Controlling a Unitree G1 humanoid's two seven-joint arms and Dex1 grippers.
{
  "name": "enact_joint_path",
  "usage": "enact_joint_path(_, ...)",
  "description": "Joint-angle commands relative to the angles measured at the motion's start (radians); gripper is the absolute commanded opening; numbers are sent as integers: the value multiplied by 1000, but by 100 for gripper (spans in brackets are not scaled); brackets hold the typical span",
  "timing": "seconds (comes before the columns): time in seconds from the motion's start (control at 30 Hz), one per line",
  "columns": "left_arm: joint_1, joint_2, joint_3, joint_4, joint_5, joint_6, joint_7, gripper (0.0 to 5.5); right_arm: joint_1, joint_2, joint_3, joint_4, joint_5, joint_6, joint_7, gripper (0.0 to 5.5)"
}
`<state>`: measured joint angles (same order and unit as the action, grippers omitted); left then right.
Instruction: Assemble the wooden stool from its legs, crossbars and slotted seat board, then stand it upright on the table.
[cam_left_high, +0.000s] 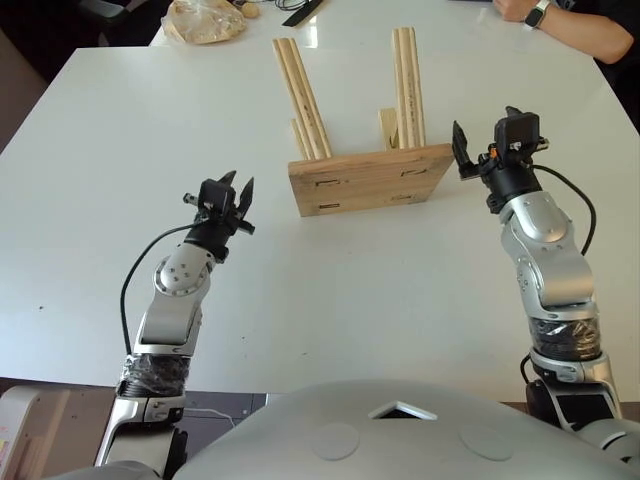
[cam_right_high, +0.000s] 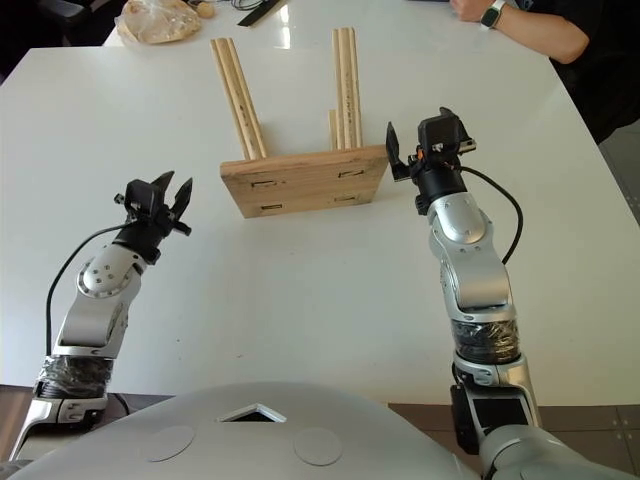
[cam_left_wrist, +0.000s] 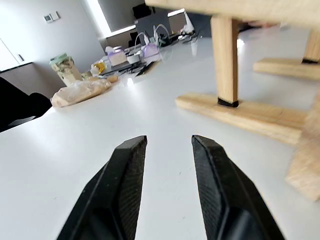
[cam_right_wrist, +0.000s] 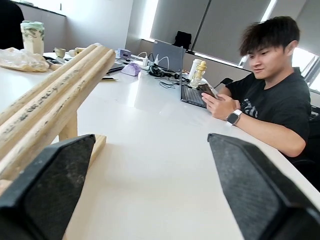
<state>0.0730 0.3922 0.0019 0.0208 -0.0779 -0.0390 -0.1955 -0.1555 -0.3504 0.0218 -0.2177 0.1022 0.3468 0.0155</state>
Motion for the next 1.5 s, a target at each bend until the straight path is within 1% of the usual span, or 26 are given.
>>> enact_joint_path(0.03,-70,-53,-21,125,75,-71,46,83,11,28,2,177,-53,-32,-4,346)
enact_joint_path(0.07,-85,-66,-30,147,92,-79,58,62,0,37,2,201,-58,-44,-6,325)
enact_joint_path(0.1,-93,-80,-36,159,105,-86,66,54,-10,45,-1,214,-61,-56,-6,302)
enact_joint_path(0.2,-98,-118,-58,175,133,-95,77,54,-53,106,-80,224,28,-75,-8,302)
enact_joint_path(0.3,-81,-139,-76,169,155,-104,79,54,-106,164,-201,205,191,-73,15,302)
enact_joint_path(0.37,-67,-145,-76,162,162,-106,79,54,-144,147,-266,240,221,-87,8,302)
enact_joint_path(0.4,-62,-146,-73,158,164,-106,77,54,-163,120,-288,280,205,-103,2,302)
enact_joint_path(0.47,-52,-144,-68,149,164,-100,75,54,-192,66,-300,383,149,-152,0,302)
enact_joint_path(0.57,-29,-146,-69,115,163,-83,68,54,-230,11,-220,610,26,-249,41,302)
enact_joint_path(0.63,-11,-157,-88,89,171,-72,66,54,-234,22,-122,723,-57,-315,92,302)
enact_joint_path(0.7,-3,-173,-107,72,187,-62,74,54,-218,38,-24,786,-137,-367,129,302)
enact_joint_path(0.8,1,-217,-113,68,214,-57,135,54,-155,90,74,756,-181,-412,179,302)
enact_joint_path(0.87,9,-248,-112,61,222,-49,169,54,-112,118,109,690,-174,-430,217,302)
enact_joint_path(0.97,19,-282,-117,46,231,-42,203,54,-39,121,165,556,-176,-433,274,302)
enact_joint_path(1.07,17,-281,-112,31,222,-45,205,54,31,91,187,421,-175,-404,318,302)
enact_joint_path(1.23,27,-224,-90,-18,164,-49,120,54,122,56,159,273,-179,-324,319,302)
enact_joint_path(1.37,80,-194,-124,-154,96,-21,8,54,164,74,131,137,-152,-228,301,302)
enact_joint_path(1.5,123,-183,-140,-301,37,58,-48,54,185,98,116,12,-141,-137,278,302)
